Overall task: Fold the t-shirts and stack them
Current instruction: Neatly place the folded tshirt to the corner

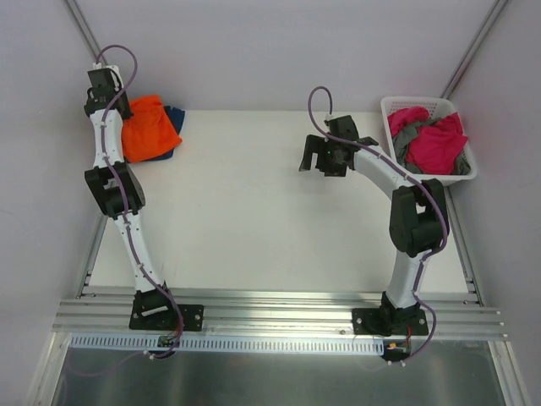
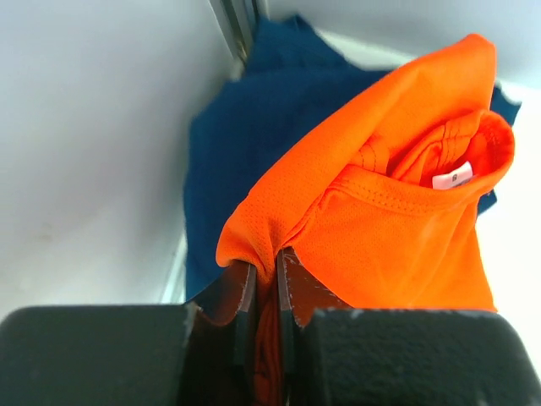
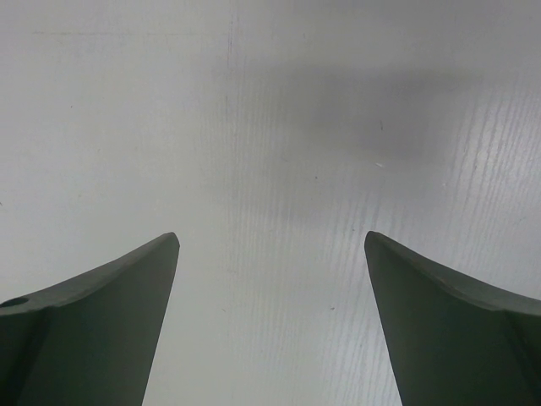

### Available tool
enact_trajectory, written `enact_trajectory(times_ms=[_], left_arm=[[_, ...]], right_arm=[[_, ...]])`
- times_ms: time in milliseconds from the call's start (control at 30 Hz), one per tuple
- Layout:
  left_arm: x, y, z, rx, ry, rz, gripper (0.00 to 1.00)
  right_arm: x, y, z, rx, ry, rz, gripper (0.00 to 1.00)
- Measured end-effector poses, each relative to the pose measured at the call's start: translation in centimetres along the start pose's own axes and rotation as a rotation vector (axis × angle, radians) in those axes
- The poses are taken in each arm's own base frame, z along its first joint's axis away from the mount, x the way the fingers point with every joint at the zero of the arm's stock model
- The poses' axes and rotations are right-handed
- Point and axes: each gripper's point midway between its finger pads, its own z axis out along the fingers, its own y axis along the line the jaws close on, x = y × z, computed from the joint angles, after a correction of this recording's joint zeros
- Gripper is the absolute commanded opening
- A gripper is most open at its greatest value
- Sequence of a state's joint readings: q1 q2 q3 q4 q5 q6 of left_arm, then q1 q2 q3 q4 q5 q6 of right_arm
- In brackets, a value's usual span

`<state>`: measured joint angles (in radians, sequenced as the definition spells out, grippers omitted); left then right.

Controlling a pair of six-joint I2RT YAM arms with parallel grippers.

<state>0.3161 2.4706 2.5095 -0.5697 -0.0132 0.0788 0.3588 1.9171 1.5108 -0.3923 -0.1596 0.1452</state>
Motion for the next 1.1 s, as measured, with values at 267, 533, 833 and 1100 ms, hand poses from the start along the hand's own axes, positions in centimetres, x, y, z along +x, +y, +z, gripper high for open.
enact_trajectory(times_ms=[267,533,833,1100], left_arm=[[-4.0,0.7,-0.8,-0.034,-0.127,0.024,0.08],[-5.5,0.6,-0.9,-0.076,-0.18,0.054,0.86],[-3.4,-6.1,0.9,-0.066,-0.149,0.104,0.99],[2.8,-12.7,-0.6,0.079,0.037,0.131,0.97]], right_arm=[[0.0,0.0,0.0,-0.002,0.0,0.0,0.97],[0.1,0.3,0.0,-0.005,0.003,-0.005,0.97],[0.4,0.5,0.1,-0.007,0.006,-0.01,0.97],[0.3,0.5,-0.1,-0.007,0.002,-0.015,0.97]])
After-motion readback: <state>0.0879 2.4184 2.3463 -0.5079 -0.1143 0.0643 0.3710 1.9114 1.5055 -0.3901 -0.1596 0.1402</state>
